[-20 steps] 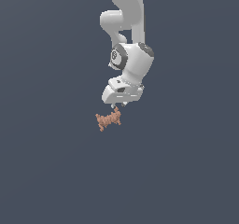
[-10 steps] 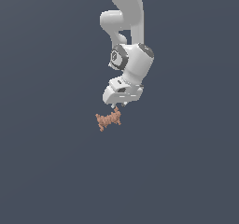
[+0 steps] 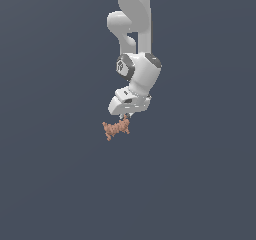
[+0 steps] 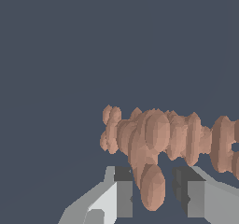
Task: Pick up the object and move it to a goal position.
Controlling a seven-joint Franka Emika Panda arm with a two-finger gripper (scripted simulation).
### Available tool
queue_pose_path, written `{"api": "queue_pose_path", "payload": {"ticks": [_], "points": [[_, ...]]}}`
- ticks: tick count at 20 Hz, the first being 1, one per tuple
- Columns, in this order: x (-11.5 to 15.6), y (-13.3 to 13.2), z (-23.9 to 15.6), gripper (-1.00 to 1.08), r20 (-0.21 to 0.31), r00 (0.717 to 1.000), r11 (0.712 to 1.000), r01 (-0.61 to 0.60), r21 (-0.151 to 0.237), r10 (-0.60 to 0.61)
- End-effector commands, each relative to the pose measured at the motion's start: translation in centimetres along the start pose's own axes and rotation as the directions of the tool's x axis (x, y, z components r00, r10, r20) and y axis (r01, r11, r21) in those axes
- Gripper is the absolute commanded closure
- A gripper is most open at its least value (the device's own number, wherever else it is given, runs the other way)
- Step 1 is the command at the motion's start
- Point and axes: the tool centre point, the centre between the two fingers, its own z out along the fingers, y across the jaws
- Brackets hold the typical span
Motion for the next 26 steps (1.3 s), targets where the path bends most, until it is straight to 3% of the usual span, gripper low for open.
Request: {"api": "queue_pose_path", "payload": {"ticks": [1,15,26], "points": [[0.0,0.0,0.1,1.08,-0.001,1.0,1.0,0.0,0.0,0.0],[0.0,0.6,-0.3,1.08,-0.002,1.0,1.0,0.0,-0.001,0.0],[-0.6,5.5,-3.1,1.08,-0.002,1.0,1.0,0.0,0.0,0.0]]}}
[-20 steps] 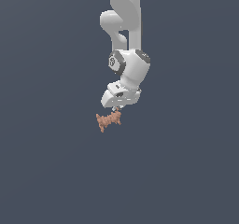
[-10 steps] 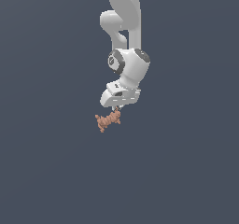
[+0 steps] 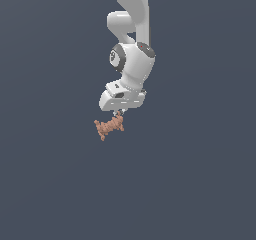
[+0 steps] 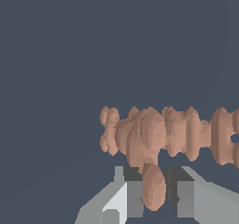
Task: Pick up the object and move it to a goal position.
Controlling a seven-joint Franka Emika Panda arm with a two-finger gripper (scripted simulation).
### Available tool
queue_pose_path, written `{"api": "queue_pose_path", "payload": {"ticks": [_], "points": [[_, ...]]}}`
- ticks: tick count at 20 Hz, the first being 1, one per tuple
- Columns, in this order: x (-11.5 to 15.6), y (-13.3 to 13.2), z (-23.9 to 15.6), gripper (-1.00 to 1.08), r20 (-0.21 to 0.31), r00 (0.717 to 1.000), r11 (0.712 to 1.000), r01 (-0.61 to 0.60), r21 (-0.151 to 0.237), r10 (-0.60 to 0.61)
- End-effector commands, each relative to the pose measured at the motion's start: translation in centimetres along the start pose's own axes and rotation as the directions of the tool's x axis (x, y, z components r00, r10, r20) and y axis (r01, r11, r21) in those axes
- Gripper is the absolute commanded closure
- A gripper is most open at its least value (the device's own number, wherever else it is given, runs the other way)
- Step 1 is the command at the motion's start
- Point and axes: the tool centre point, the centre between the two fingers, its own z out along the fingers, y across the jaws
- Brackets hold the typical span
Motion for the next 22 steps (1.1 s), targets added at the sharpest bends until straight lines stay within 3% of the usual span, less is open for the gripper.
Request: {"api": "queue_pose_path", "payload": {"ticks": [1,12,22], "points": [[-0.2,1.7,-1.0,1.08,-0.001,1.0,1.0,0.0,0.001,0.0],[-1.0,9.3,-5.3,1.08,-0.001,1.0,1.0,0.0,0.001,0.0],[-1.1,12.0,-6.8,1.08,0.0,1.0,1.0,0.0,-0.001,0.0]]}}
